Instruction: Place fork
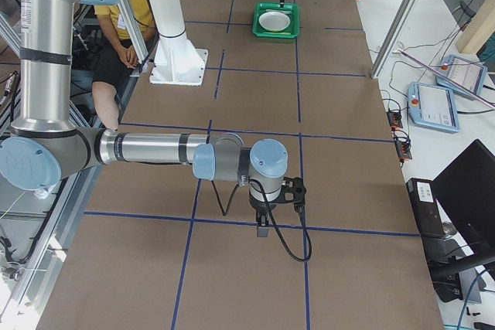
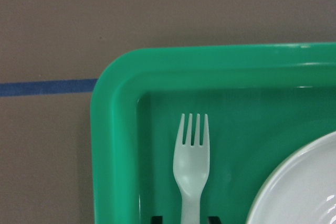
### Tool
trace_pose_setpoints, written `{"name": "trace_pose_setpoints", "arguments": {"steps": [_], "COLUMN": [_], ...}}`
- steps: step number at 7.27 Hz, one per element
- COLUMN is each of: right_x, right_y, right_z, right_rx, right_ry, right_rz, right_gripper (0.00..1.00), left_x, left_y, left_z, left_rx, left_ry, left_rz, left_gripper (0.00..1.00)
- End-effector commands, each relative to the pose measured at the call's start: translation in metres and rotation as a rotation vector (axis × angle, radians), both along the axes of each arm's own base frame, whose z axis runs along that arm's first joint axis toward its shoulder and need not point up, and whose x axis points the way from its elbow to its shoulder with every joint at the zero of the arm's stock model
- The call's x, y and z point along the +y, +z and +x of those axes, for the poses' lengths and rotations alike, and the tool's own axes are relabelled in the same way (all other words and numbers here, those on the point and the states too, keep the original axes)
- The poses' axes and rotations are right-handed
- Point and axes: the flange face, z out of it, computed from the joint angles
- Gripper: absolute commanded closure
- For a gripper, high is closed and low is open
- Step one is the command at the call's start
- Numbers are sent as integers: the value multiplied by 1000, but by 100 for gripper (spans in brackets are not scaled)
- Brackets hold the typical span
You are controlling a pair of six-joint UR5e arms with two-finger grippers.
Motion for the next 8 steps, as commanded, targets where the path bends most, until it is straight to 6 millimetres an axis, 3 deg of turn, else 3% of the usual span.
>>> {"name": "trace_pose_setpoints", "arguments": {"steps": [1,2,3,5,6,7,8], "right_x": [0,0,0,0,0,0,0], "right_y": [0,-1,0,0,0,0,0], "right_z": [0,0,0,0,0,0,0], "right_rx": [0,0,0,0,0,0,0], "right_ry": [0,0,0,0,0,0,0], "right_rz": [0,1,0,0,0,0,0], "right_gripper": [0,0,0,0,0,0,0], "left_x": [-11,-21,-28,-29,-24,-18,-7], "left_y": [-43,-38,-25,1,30,55,67], "left_z": [-70,-124,-180,-283,-321,-338,-339], "left_rx": [-11,-83,-136,-181,-139,-131,-124], "left_ry": [-56,0,24,5,48,65,66], "left_rz": [58,124,159,139,151,141,111], "left_gripper": [60,36,24,16,10,1,0]}}
